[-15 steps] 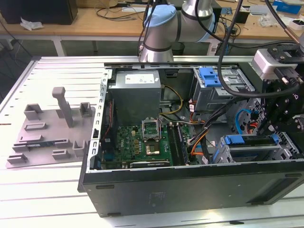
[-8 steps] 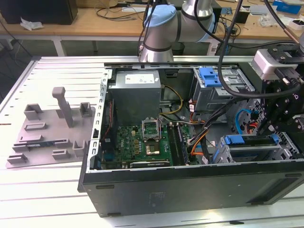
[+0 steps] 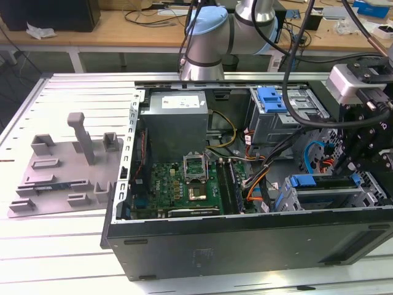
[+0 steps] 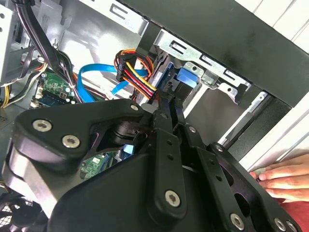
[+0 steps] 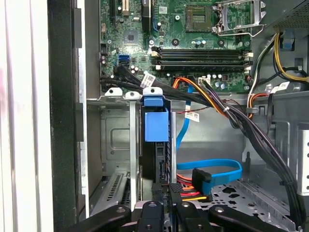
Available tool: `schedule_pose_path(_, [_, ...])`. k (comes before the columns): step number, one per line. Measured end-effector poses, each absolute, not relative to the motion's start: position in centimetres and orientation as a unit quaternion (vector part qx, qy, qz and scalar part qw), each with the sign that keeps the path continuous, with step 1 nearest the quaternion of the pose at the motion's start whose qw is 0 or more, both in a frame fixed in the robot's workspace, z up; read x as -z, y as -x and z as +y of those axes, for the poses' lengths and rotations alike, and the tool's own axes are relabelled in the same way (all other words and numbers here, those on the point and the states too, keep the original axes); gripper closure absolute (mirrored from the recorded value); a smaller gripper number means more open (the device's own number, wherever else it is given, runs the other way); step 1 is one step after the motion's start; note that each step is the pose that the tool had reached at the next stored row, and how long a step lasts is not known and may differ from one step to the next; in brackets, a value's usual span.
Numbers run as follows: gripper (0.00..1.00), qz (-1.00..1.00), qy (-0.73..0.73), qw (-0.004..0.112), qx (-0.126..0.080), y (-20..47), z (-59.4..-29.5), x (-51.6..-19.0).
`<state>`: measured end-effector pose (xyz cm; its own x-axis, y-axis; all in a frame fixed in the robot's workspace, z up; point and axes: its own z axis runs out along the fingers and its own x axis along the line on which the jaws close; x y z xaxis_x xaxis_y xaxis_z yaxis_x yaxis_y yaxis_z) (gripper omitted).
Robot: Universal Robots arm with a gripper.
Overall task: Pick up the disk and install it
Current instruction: 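Insert the first disk wire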
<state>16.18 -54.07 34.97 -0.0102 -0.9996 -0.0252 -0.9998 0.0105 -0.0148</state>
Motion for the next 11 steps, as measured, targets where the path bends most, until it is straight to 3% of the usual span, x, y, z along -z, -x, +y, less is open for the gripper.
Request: schedule_pose_path(11, [0.83, 0.711, 0.703, 0.014, -0.004, -16.18, -54.08, -34.62])
